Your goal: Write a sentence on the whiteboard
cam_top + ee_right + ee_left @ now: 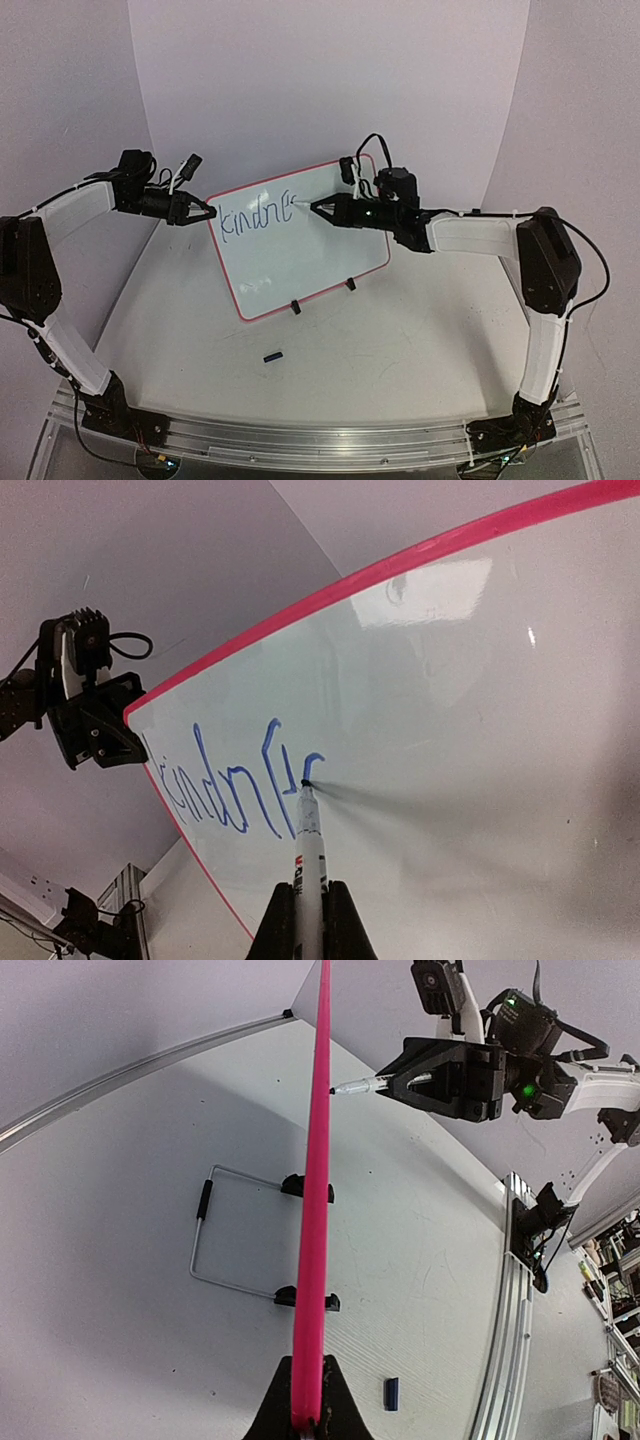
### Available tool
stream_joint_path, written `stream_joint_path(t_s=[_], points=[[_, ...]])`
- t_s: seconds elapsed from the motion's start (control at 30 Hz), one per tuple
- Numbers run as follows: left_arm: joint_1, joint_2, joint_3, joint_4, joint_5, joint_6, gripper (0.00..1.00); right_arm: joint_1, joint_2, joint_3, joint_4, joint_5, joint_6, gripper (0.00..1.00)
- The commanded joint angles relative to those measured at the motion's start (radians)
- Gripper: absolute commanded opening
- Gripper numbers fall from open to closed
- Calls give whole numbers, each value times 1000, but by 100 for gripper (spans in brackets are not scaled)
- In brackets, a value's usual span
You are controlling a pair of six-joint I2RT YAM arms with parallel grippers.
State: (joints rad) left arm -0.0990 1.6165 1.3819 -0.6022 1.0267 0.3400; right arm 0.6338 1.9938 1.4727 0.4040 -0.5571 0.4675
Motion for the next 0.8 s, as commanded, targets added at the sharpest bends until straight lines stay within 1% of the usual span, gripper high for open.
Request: stream_joint_path(t_s=[0.0,0.27,0.57,0.77], points=[[-16,-17,20,-37,-43,46,0,4,2,-6,-19,17,-20,0],[-16,-20,20,-36,-41,47,0,3,-59,-67,-10,170,-14,0],[-16,-26,20,-36,-40,47,0,3,-90,-114,-3,189,-10,0],[-17,-29,20,-34,-40,47,0,3,-92,-140,-4,151,-5,0]])
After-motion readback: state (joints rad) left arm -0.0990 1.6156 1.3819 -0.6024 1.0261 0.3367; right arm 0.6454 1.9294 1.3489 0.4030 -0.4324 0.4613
